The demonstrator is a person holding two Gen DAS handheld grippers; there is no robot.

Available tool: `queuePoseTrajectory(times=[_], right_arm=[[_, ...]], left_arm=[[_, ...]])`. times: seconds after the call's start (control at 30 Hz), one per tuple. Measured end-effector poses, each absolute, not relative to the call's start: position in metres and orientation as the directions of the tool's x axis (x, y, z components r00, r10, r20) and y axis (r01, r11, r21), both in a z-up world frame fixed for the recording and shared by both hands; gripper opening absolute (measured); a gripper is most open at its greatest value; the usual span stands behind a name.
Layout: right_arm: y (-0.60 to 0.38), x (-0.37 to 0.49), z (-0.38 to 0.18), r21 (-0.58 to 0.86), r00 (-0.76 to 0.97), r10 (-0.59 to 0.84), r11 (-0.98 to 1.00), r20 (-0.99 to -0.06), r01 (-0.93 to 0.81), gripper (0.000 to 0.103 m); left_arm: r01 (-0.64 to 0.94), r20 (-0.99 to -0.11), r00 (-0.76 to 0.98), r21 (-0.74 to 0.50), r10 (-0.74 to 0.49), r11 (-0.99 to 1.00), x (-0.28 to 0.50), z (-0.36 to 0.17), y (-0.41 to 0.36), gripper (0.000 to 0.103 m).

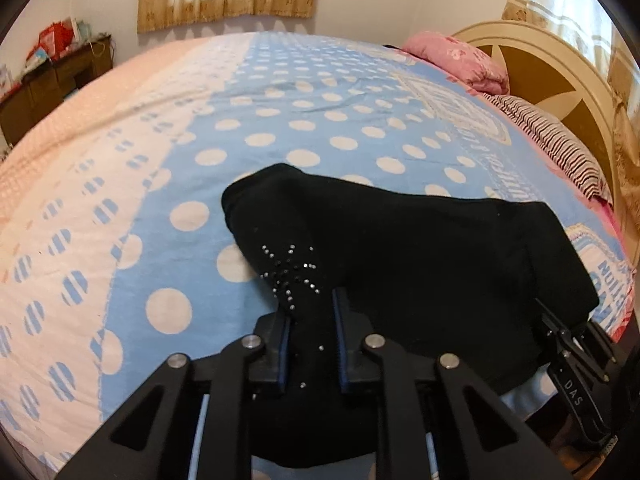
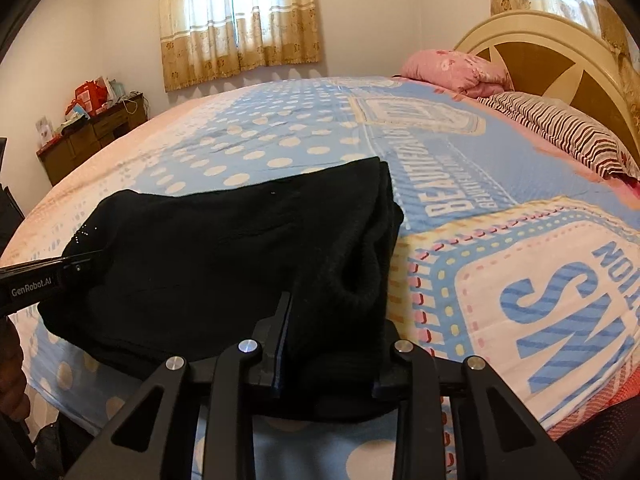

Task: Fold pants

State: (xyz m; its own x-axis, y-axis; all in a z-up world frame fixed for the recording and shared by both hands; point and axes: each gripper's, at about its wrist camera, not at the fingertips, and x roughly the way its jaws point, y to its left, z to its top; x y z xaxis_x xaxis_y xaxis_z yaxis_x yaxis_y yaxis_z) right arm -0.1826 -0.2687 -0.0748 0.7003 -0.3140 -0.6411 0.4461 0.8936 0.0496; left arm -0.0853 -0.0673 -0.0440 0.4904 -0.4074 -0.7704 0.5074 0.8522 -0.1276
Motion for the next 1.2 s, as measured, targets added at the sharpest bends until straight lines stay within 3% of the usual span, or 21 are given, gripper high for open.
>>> queuePoseTrajectory(times=[0.47, 1.2], right_arm=[[-0.244, -0.165, -0.042, 0.084, 0.780, -0.245, 0.931, -0.576, 0.355, 0.030], [-0.156, -0.073, -0.009, 0.061, 0.872, -0.038, 0.995, -0.489, 0.078, 0.030]], left_arm=[[0.490, -0.725, 0.566, -0.085, -0.391, 0.868, -0.080, -0.012, -0.052, 0.017], [0.237, -0.684, 0.701, -0.044, -0.202, 0.971, -0.033, 0.001, 0.032, 0.016]])
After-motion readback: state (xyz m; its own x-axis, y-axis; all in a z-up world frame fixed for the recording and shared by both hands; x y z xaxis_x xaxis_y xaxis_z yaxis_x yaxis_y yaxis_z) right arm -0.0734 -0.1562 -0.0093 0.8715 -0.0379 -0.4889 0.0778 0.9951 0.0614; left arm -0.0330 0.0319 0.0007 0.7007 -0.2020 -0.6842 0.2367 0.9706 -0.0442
